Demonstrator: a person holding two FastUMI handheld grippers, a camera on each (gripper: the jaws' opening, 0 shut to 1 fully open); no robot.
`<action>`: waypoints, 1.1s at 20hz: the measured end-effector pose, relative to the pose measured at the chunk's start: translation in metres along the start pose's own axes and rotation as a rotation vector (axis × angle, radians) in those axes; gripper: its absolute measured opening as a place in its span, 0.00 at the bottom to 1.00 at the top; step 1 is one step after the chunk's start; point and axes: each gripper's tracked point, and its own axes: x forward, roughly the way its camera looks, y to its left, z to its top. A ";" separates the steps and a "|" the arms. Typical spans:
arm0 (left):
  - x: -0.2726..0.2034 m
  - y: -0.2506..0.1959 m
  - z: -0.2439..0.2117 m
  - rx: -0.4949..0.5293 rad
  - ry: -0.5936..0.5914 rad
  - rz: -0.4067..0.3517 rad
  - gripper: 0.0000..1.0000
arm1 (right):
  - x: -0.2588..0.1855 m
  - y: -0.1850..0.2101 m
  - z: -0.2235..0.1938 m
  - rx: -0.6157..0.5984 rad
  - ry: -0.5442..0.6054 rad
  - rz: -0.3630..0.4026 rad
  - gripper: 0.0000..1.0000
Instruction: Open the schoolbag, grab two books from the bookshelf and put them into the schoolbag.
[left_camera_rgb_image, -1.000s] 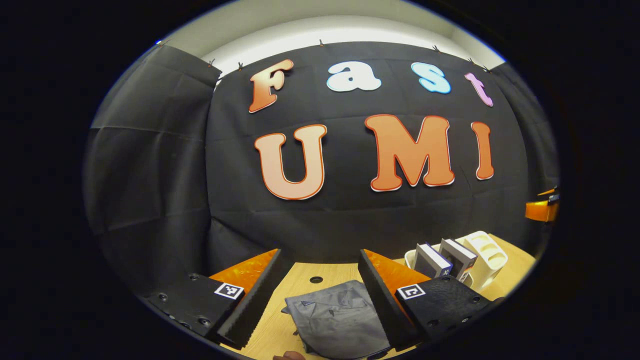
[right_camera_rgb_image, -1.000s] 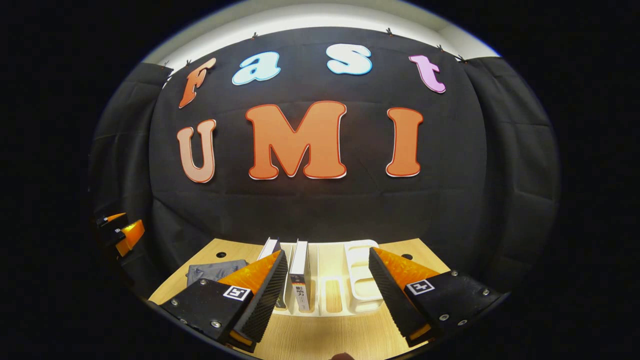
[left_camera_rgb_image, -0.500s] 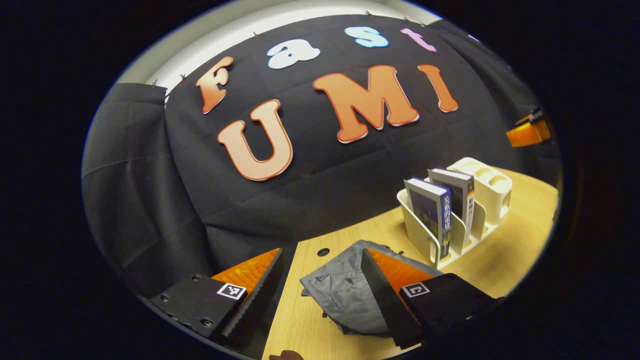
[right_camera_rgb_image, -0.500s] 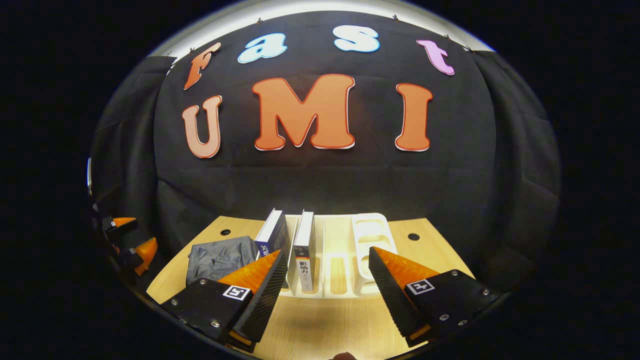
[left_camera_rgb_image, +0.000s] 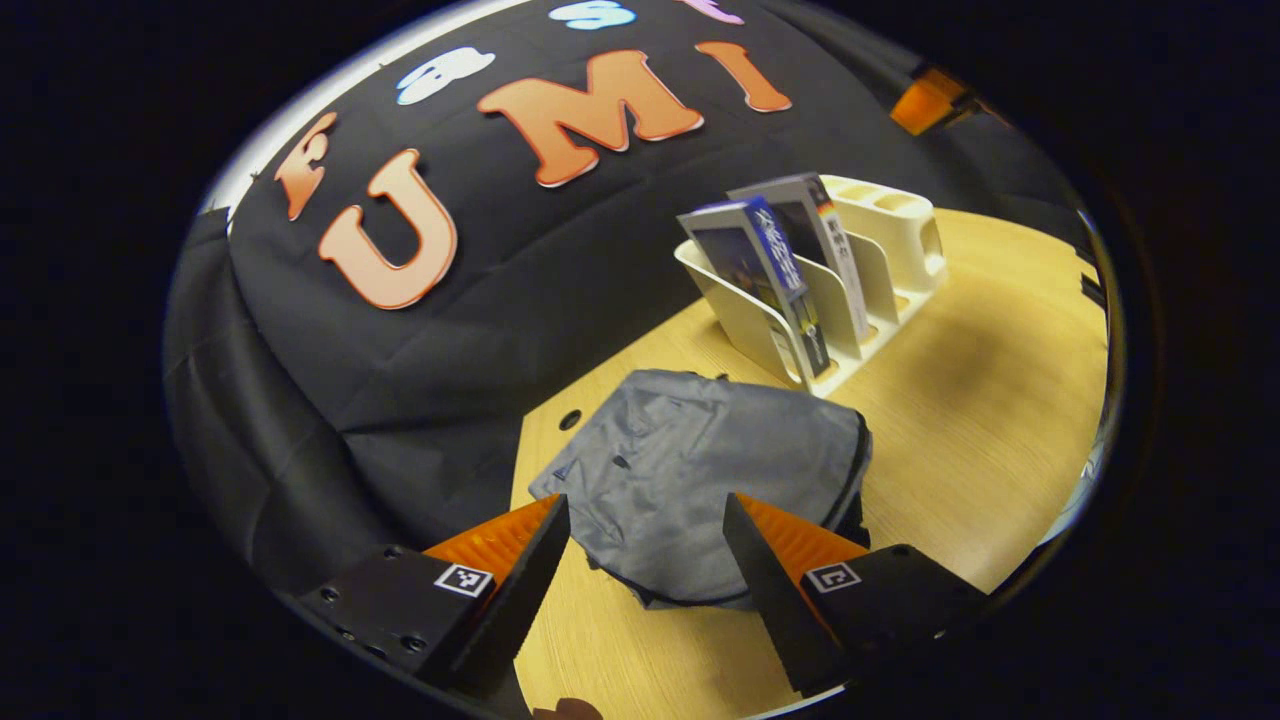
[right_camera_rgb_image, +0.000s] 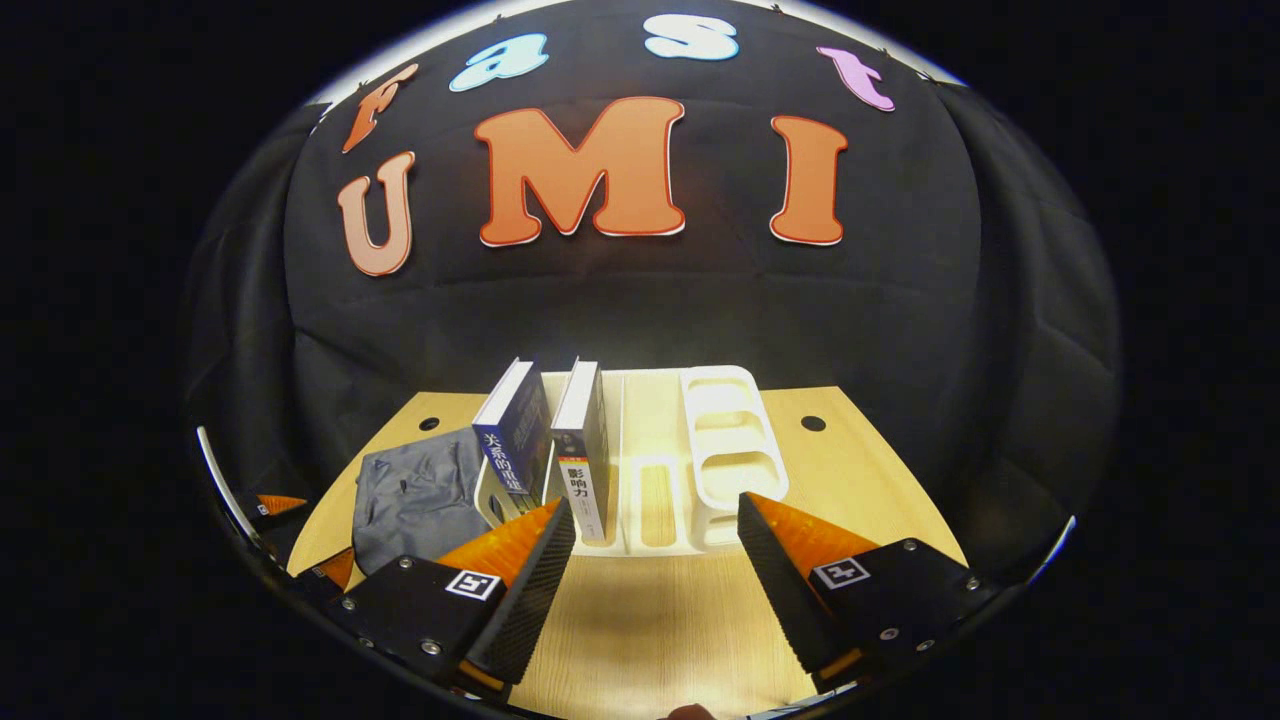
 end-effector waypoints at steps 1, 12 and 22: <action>0.003 -0.010 -0.004 0.018 0.011 -0.018 0.97 | 0.002 -0.002 -0.005 -0.004 0.012 -0.004 0.98; 0.037 -0.079 -0.039 0.186 0.074 -0.142 0.98 | 0.015 -0.015 -0.036 0.002 0.115 -0.024 0.98; 0.062 -0.099 -0.032 0.236 0.101 -0.219 0.87 | 0.023 -0.031 -0.041 0.041 0.149 -0.051 0.98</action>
